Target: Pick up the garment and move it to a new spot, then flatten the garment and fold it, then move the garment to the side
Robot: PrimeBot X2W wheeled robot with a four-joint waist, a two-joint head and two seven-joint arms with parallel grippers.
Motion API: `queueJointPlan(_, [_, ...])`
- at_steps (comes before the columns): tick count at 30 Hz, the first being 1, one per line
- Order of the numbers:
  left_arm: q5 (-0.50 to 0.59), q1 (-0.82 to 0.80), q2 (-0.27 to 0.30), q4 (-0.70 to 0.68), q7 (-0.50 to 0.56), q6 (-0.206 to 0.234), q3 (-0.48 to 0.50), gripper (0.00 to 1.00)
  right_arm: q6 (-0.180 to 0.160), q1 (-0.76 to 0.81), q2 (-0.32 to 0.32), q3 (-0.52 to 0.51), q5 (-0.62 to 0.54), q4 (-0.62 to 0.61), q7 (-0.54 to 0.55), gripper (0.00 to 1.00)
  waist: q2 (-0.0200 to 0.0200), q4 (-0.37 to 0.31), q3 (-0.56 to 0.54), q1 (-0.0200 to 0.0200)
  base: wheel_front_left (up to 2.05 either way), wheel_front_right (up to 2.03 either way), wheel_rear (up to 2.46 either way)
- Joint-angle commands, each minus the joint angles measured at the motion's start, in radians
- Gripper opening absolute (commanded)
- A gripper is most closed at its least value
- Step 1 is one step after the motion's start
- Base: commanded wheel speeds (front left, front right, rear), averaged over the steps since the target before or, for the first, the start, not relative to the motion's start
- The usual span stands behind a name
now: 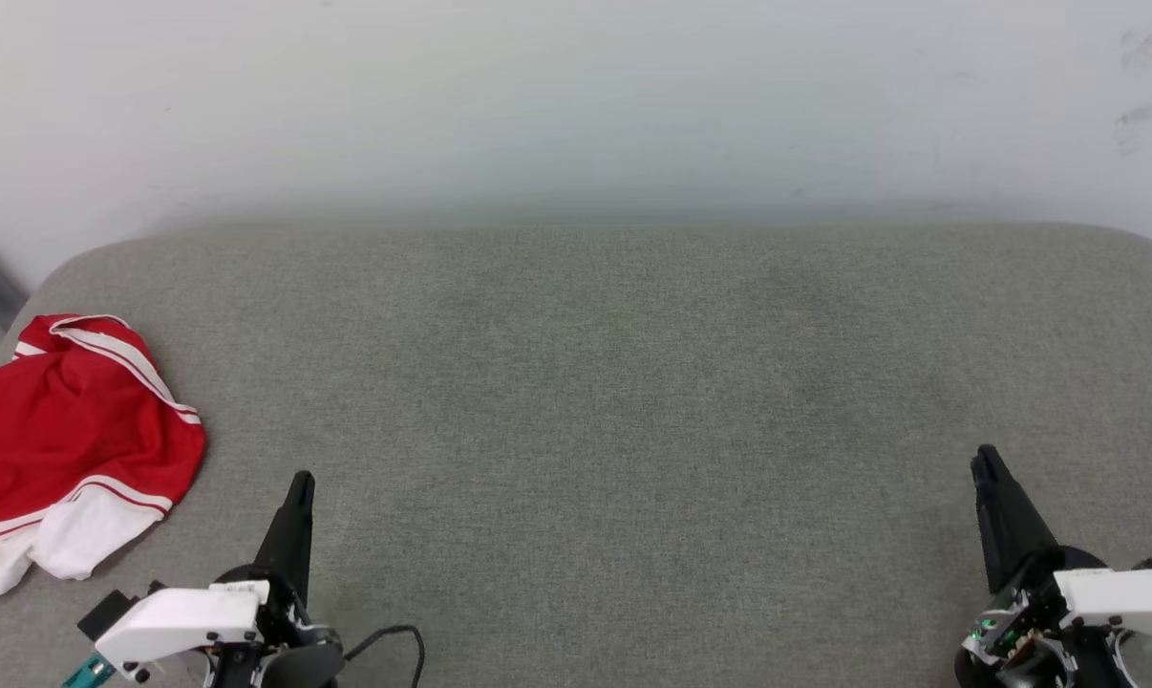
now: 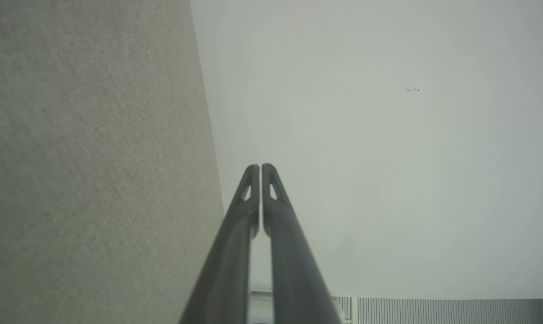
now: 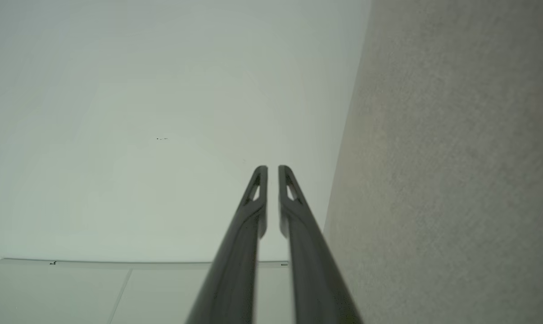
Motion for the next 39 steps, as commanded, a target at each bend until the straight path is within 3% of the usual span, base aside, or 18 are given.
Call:
queueJointPlan(1, [0.001,0.004,0.0,0.003,-0.002,0.0,-0.003,1.0,0.0,0.004,0.0,0.002,-0.002,0.002,-0.002,1.0,0.0,0.0,0.0,0.0,0.0,0.0,0.0])
queueJointPlan(24, [0.079,-0.006,0.001,-0.117,-0.108,0.0,-0.109,1.0,0.0,0.016,-0.013,0.073,-0.059,-0.11,-0.105,1.0,0.0,-0.002,0.005,0.0,0.0,0.0,0.0])
queueJointPlan(28, [0.157,-0.008,0.004,-0.126,-0.124,0.0,-0.122,1.0,0.0,0.016,-0.031,0.09,-0.14,-0.128,-0.123,1.0,0.0,-0.003,0.007,0.0,0.0,0.0,0.0])
queueJointPlan(39, [0.457,-0.019,0.007,-0.133,-0.166,0.0,-0.152,1.0,0.0,0.026,-0.028,0.085,-0.542,-0.155,-0.165,1.0,0.0,-0.005,0.01,0.0,0.0,0.0,0.0])
